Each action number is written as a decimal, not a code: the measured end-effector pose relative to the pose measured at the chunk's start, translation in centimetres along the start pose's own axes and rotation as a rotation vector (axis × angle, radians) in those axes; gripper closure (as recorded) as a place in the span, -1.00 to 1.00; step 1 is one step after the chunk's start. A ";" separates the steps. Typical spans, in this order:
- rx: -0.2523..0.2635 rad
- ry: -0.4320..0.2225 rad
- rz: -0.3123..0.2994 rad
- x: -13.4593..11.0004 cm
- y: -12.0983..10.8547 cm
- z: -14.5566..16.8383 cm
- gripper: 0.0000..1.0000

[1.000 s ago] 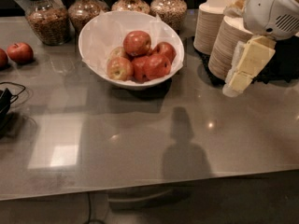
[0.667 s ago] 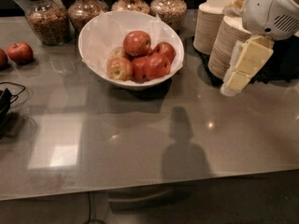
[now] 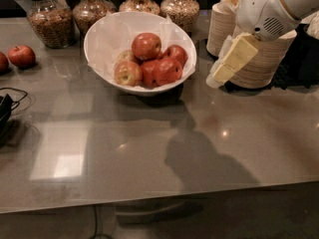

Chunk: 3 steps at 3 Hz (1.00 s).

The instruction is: Pick apple from white bowl

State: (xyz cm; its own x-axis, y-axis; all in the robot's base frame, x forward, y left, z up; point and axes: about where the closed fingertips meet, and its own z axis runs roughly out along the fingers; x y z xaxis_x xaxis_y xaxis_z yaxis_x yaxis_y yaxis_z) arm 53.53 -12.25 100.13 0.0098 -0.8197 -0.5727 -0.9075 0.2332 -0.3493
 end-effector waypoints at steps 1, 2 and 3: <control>0.000 -0.100 -0.017 -2.3 -1.5 1.5 -1.00; -0.006 -0.156 -0.054 -4.1 -2.7 3.3 -1.00; -0.029 -0.193 -0.089 -5.2 -3.5 5.8 -1.00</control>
Offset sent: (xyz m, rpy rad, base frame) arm 0.0607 0.0673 0.0085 0.1636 -0.0914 0.1537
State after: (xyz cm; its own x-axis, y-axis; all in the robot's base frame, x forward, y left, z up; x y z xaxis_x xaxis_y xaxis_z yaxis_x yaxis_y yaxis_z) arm 59.13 -5.79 100.04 0.1677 -0.7203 -0.6731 -0.9114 0.1470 -0.3844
